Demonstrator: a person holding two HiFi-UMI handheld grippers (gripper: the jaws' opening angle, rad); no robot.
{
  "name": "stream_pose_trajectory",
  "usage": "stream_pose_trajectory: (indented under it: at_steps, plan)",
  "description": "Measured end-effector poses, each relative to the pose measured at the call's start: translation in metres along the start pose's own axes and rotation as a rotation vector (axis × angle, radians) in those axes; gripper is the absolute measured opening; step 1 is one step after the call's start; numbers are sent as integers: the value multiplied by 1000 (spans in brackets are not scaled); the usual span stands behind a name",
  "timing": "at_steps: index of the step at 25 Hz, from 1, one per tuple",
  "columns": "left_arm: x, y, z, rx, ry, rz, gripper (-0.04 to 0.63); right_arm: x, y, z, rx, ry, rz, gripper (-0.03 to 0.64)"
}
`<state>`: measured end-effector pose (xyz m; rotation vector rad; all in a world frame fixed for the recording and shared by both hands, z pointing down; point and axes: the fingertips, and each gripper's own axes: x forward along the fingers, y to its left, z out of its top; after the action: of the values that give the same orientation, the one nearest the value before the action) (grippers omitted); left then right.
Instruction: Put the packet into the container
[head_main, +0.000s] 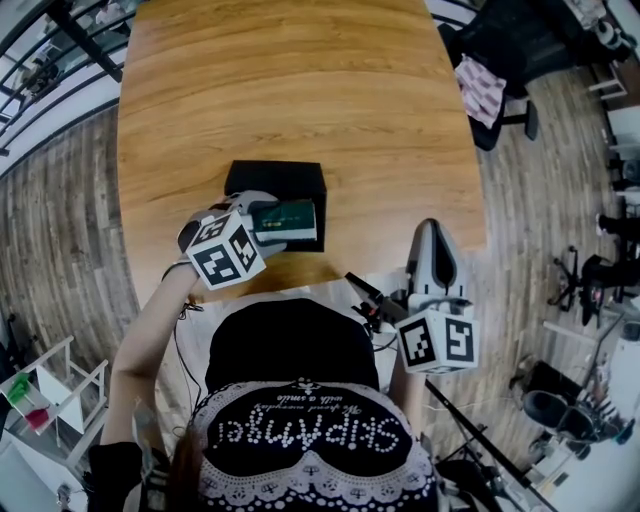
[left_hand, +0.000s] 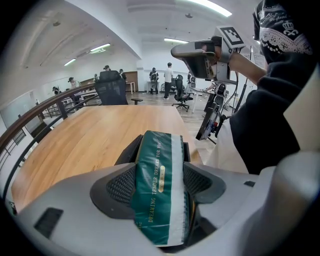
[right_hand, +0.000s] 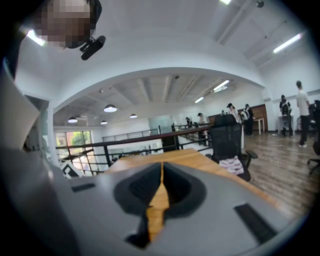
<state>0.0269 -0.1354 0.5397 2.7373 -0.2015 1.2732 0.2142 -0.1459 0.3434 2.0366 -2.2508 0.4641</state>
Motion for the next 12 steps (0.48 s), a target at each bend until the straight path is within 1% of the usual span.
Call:
stream_pose_trajectory:
  at_steps: [5, 12]
  plan:
    - [11, 1, -4, 6, 18, -14, 328, 2, -3, -1, 1, 3, -6, 35]
    - [20, 1, -12, 24, 53, -12, 328, 0, -3, -2, 2, 3, -6, 35]
